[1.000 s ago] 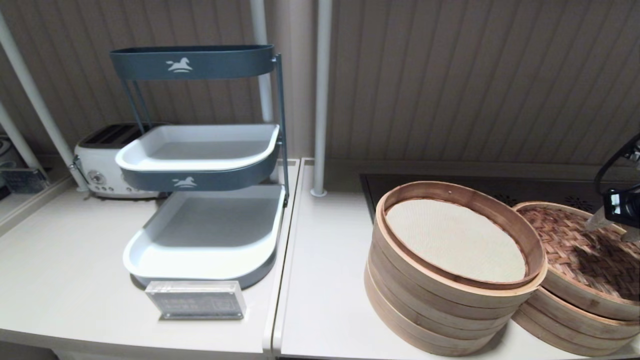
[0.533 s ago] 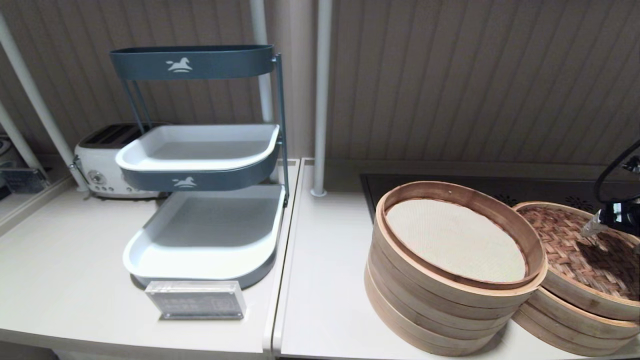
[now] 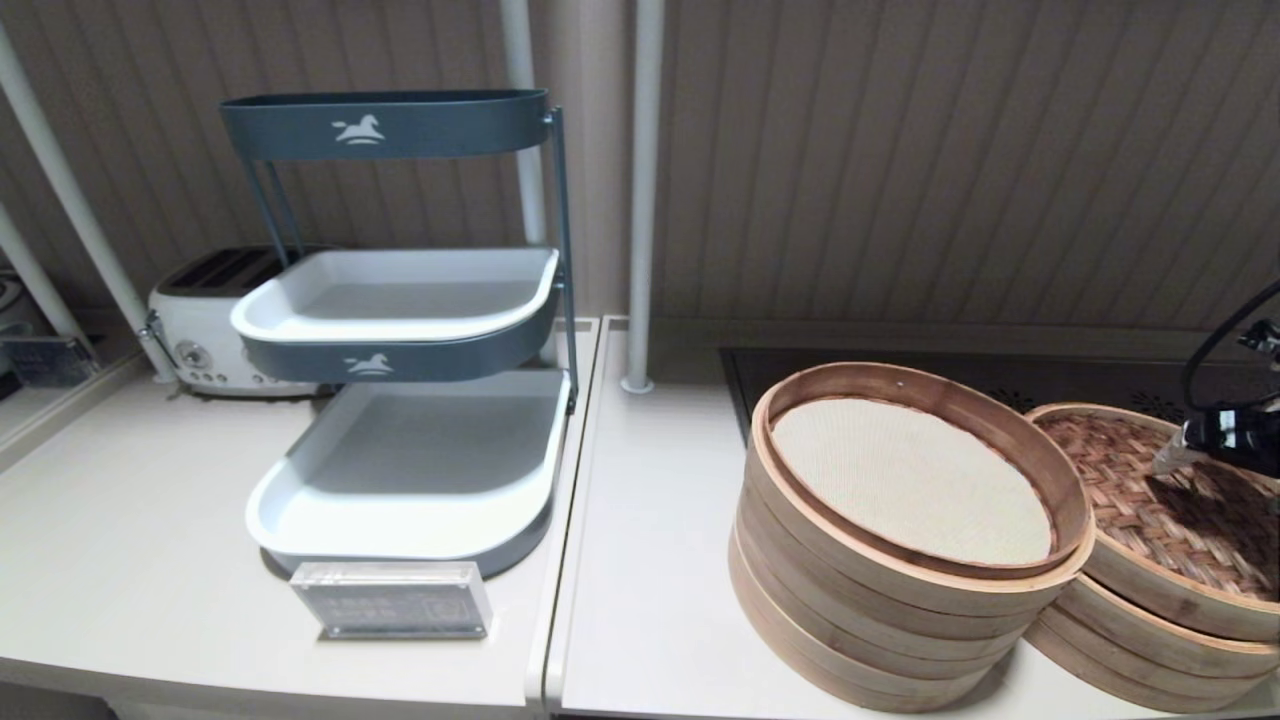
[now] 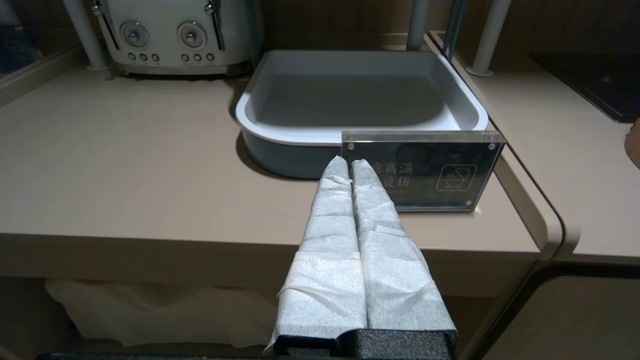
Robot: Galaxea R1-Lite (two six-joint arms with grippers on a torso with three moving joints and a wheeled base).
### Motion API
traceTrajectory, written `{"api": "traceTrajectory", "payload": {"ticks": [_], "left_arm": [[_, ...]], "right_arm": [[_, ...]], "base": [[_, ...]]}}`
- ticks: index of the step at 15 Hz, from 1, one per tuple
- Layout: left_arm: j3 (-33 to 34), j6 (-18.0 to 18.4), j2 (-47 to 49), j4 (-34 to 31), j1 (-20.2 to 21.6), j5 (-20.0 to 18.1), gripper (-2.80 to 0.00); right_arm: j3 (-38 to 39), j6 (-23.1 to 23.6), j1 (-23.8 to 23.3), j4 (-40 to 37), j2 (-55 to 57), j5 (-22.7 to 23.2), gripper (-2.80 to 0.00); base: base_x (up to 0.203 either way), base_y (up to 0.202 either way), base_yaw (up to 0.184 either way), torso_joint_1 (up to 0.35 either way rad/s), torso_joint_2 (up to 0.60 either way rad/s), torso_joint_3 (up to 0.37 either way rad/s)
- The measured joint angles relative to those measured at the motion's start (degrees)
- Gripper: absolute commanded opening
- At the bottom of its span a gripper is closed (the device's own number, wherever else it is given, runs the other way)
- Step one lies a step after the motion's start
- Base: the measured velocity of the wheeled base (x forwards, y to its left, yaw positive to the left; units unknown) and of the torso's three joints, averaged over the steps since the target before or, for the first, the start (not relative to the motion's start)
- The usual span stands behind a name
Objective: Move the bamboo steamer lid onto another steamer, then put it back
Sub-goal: Pick up the steamer
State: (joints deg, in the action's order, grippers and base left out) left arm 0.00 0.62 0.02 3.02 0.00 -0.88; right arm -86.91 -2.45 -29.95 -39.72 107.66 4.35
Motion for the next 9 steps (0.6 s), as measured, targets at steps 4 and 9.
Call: {"api": "traceTrajectory", "payload": {"ticks": [4, 9], "left_arm": [[0.0, 0.0, 0.0, 0.0, 0.0, 0.0, -2.80], [0.0, 0.0, 0.0, 0.0, 0.0, 0.0, -2.80]], "right_arm": [[0.0, 0.0, 0.0, 0.9, 0.9, 0.0, -2.80], [0.1, -0.1, 0.6, 0.9, 0.9, 0.4, -2.80]], "base": [[0.000, 0.000, 0.000, 0.000, 0.00, 0.000], [0.000, 0.000, 0.000, 0.000, 0.00, 0.000]]}}
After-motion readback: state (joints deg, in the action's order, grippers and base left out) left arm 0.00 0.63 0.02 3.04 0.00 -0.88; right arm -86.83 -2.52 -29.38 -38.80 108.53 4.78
